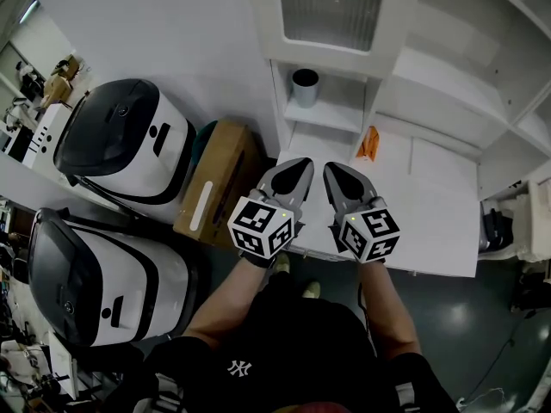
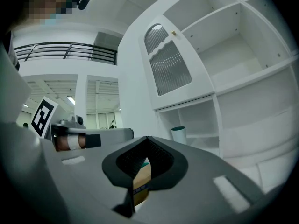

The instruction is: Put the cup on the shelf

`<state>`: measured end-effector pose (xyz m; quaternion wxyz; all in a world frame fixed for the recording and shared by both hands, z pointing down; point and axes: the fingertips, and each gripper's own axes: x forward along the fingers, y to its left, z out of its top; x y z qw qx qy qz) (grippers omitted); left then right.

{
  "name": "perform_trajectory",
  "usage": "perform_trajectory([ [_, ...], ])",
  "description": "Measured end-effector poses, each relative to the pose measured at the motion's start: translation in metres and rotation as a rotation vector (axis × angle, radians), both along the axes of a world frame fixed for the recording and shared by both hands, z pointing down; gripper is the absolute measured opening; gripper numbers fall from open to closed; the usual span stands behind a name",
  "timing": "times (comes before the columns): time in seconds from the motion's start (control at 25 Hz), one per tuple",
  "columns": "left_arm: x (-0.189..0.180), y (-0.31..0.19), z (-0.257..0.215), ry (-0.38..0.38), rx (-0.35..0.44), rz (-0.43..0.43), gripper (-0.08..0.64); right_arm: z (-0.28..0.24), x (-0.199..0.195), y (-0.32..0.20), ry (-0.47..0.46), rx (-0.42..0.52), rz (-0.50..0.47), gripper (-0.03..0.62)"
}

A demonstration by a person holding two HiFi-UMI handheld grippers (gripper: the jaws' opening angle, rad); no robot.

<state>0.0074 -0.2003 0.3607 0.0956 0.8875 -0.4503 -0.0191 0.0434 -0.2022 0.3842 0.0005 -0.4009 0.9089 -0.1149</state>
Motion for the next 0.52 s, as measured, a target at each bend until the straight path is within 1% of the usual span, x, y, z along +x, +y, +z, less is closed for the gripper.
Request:
perform_trajectory([
  [0.52, 0.002, 0.001, -0.003, -0.003, 0.003, 0.004, 0.000, -0.011, 0.000, 0.001, 0.017, 0.035, 0.006, 0.020],
])
